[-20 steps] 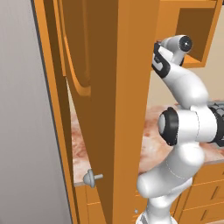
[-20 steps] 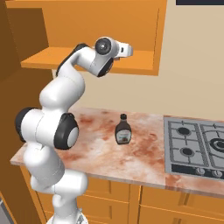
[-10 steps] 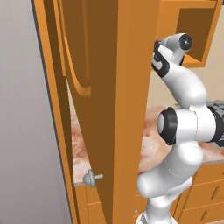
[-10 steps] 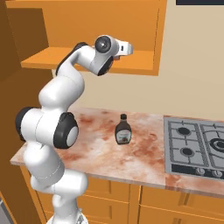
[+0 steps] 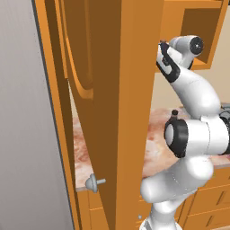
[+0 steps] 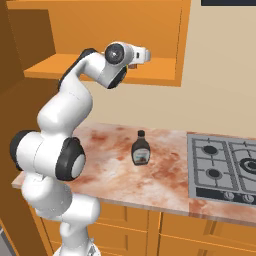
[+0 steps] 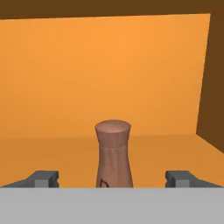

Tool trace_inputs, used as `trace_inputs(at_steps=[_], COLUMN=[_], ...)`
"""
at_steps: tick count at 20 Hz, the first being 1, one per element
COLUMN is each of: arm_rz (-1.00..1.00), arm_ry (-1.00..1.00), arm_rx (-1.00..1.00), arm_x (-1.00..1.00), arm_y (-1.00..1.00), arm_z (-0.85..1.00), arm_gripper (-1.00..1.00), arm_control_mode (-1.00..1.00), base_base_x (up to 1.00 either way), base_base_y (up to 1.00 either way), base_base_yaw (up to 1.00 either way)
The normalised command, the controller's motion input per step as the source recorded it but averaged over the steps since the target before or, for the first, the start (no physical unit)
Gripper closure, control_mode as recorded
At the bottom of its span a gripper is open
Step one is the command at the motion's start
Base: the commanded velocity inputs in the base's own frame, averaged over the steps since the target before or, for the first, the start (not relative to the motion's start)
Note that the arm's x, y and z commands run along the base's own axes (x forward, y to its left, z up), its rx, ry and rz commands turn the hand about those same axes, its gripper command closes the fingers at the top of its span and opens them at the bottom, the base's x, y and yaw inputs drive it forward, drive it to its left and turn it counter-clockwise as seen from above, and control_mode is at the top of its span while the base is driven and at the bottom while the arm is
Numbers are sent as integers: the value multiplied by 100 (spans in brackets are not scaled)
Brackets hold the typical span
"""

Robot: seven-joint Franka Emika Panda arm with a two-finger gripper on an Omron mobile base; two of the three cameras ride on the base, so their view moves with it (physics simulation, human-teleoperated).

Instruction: There are various items on the counter. Only move the condiments/shakers into the cabinet.

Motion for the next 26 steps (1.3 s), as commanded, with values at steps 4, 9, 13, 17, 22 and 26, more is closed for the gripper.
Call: trace_inputs(at_steps=[4,9,13,17,22,26], arm_rz=[0,0,-1,-5,-3,4], arm_ry=[-32,-15,-11,-11,9,26], arm_rx=[0,-4,0,0,0,7], arm_x=[-100,-100,-100,-100,-91,-27], arm_y=[0,0,-3,-27,-67,-91], arm_z=[0,-20,-26,-20,-39,-38], arm_gripper=[-100,-100,-100,-100,-100,-100], arm_control_mode=[-100,-100,-100,-100,-100,-100], base_base_x=[0,0,0,0,0,0], base_base_y=[0,0,0,0,0,0], base_base_yaw=[0,0,0,0,0,0])
